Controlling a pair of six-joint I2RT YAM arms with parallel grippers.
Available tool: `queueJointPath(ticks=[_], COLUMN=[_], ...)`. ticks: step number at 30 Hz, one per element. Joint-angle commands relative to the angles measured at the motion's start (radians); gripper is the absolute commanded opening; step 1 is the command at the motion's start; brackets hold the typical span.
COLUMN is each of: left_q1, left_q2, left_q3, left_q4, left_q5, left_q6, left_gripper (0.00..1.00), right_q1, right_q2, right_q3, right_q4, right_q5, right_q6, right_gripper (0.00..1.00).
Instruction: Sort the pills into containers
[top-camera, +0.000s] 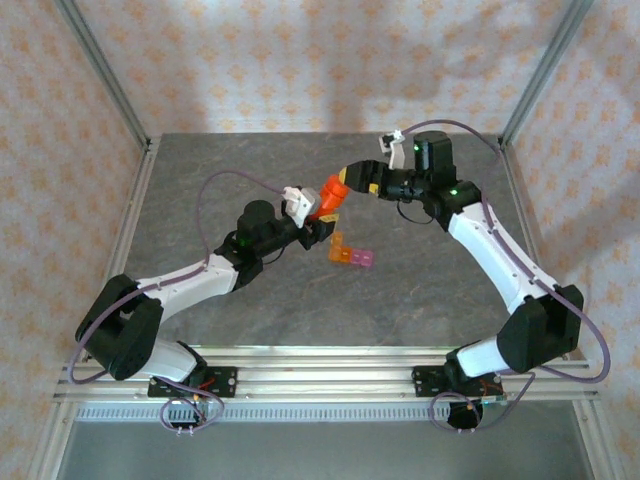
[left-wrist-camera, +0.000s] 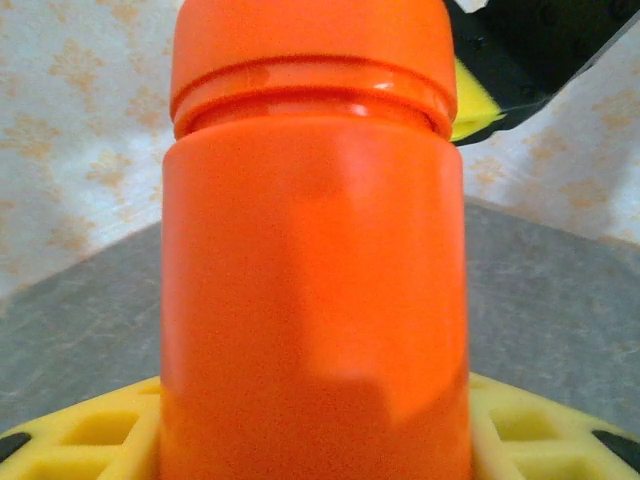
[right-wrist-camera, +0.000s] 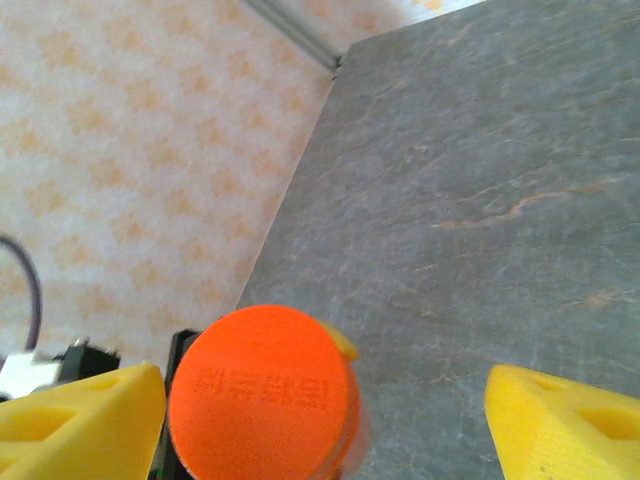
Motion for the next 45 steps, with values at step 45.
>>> queueJointPath(ticks=[45], left_q1=[-0.096], left_q2=[0.08], left_q3=[0.048], left_q4=[0.007], left_q5=[-0.271], left_q6=[0.305], left_gripper=[0.0], right_q1=[0.118], right_q2=[0.064], right_q3=[0.047], right_q4=[-0.135], right_q5=[0.21], right_q6=[0.26], right_gripper=[0.64])
